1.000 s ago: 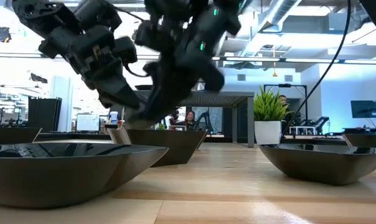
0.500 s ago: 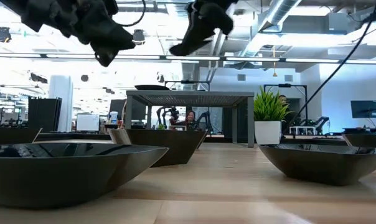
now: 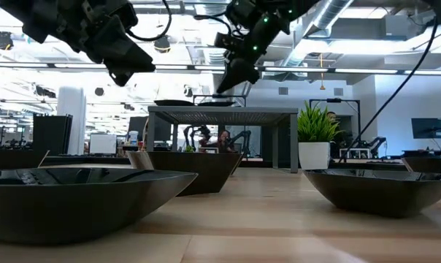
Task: Pick & Place Mini shaped plates
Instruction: Stack the drop-shaped plate on top of the drop-shaped plate on the shelf
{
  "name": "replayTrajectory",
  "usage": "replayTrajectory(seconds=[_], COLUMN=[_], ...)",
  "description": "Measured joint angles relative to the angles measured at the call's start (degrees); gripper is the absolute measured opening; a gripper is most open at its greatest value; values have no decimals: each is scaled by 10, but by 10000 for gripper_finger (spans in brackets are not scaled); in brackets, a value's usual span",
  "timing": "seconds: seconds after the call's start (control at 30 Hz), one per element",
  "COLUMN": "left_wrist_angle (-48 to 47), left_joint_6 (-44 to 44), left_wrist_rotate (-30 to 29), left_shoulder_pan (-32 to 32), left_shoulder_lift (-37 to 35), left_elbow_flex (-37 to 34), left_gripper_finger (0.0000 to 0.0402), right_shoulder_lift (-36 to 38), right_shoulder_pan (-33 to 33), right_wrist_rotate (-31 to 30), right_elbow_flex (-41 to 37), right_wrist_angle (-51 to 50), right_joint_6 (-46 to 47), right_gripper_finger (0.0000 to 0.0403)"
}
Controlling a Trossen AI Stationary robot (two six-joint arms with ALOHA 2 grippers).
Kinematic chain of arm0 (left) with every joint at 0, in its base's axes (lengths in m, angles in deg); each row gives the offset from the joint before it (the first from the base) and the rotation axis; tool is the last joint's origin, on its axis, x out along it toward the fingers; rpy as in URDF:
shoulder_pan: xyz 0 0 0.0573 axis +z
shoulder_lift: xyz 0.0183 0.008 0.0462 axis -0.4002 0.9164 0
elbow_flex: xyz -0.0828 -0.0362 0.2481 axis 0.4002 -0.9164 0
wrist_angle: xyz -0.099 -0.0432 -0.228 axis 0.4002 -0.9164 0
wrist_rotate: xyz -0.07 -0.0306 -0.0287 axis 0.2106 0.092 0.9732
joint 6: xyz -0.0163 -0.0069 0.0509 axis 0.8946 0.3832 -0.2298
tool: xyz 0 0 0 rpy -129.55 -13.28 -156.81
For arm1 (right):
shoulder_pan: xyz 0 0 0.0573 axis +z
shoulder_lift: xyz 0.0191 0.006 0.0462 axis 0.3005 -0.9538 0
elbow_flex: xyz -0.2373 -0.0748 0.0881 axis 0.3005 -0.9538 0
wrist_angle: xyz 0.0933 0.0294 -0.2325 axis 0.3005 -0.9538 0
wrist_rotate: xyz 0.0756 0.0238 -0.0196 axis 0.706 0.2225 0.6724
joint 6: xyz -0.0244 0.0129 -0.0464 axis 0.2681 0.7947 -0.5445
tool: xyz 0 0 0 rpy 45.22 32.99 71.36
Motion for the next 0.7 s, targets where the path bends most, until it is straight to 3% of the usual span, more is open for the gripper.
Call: replayTrajectory(seconds=[0.23,0.37,0.57,0.7], left_wrist_angle=[0,1,1,2], left_joint_6=[0,0,0,0], left_wrist_rotate=[-1,-1,-1,-1], left_shoulder_pan=[0,0,0,0], left_shoulder_lift=[0,0,0,0], left_elbow_flex=[0,0,0,0], left_gripper_finger=[88,88,88,88], right_shoulder_lift=[17,15,-4,-15], right_shoulder_pan=[41,64,71,71], right_wrist_rotate=[13,13,11,10], right_elbow_flex=[1,1,0,0], right_wrist_angle=[-17,-51,-41,-38], right_joint_6=[40,74,202,224], right_gripper_finger=[13,41,88,103])
